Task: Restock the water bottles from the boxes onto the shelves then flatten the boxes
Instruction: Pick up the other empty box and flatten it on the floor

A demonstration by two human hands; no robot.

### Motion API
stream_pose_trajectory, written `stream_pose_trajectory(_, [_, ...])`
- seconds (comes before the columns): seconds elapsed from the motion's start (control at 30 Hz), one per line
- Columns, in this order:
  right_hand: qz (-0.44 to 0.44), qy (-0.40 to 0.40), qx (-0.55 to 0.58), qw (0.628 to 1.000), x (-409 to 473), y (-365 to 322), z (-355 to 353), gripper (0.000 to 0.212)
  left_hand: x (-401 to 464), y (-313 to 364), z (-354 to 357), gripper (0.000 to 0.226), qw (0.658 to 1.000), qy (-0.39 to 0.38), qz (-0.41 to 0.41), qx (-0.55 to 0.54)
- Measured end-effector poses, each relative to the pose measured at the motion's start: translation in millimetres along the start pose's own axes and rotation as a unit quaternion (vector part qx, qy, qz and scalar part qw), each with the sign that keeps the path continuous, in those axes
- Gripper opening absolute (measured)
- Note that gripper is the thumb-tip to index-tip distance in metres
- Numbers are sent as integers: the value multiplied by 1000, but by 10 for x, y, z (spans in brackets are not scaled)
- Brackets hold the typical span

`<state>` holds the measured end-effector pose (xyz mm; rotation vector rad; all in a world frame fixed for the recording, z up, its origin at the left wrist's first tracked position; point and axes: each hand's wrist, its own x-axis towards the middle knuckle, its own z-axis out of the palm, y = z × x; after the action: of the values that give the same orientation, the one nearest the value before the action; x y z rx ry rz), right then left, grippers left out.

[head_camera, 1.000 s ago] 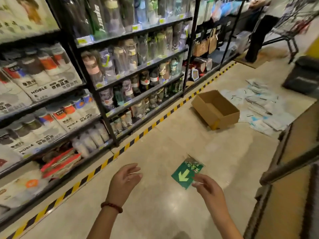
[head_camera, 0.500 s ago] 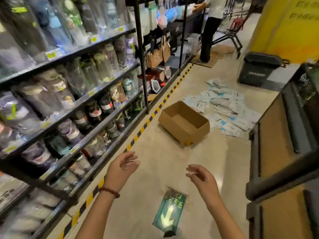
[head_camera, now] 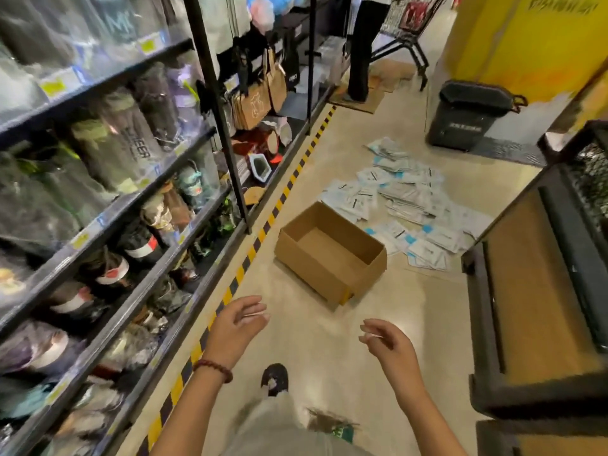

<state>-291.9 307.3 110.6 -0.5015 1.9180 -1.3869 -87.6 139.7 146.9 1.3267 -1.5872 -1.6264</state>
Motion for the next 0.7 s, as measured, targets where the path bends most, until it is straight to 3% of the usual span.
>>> stream_pose_trajectory(0.3, [6, 102, 37, 994, 1529, -812, 542, 22, 2186, 884, 22, 31, 993, -108, 17, 45])
stream_pose_trajectory(0.53, [64, 126, 18, 990, 2393, -792, 670, 24, 3292, 869, 365, 32, 983, -154, -26, 98])
stream_pose_trajectory(0.7, [111, 112, -31, 987, 3305, -429, 698, 21, 4110, 576, 663, 35, 979, -144, -67, 130])
